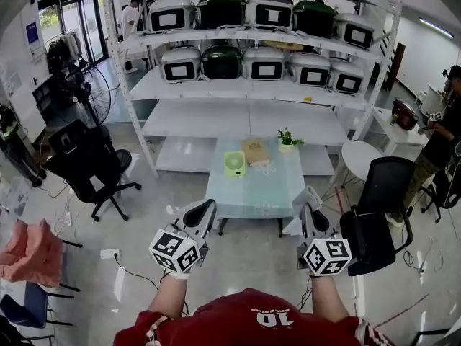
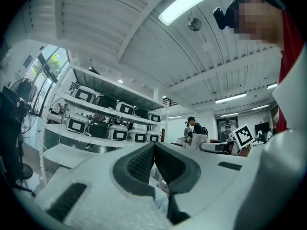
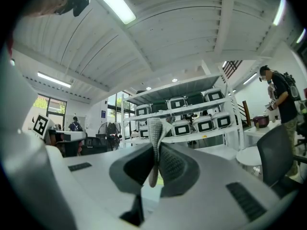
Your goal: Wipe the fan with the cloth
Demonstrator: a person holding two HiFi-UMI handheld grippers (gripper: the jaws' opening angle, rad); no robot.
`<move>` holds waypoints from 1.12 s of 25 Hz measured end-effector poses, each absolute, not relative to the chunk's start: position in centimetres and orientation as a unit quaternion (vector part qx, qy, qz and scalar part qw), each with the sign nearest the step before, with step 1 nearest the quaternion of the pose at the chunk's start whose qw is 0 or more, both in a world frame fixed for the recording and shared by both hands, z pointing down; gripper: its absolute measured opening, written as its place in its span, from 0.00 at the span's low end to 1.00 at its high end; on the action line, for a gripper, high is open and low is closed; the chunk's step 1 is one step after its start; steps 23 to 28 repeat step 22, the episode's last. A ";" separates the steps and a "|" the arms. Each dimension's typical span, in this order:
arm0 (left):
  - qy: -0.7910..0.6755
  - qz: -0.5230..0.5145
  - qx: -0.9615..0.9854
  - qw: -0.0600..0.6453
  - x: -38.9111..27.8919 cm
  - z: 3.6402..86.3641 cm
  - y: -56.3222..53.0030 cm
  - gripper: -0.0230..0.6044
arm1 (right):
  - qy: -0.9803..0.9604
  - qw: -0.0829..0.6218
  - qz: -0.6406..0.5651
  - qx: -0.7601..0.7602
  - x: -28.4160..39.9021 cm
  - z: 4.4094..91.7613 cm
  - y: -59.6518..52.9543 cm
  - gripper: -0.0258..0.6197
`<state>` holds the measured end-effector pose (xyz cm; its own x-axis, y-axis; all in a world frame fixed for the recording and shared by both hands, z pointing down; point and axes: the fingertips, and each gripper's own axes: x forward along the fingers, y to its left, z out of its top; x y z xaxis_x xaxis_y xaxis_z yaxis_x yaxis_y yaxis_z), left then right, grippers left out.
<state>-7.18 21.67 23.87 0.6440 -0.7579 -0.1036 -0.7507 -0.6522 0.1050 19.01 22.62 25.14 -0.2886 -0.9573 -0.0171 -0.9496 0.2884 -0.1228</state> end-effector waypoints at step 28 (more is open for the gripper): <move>-0.418 -0.072 0.905 0.024 -7.0 23.9 21.6 0.04 | 0.804 0.028 -0.045 -0.593 18.9 25.4 22.2 0.07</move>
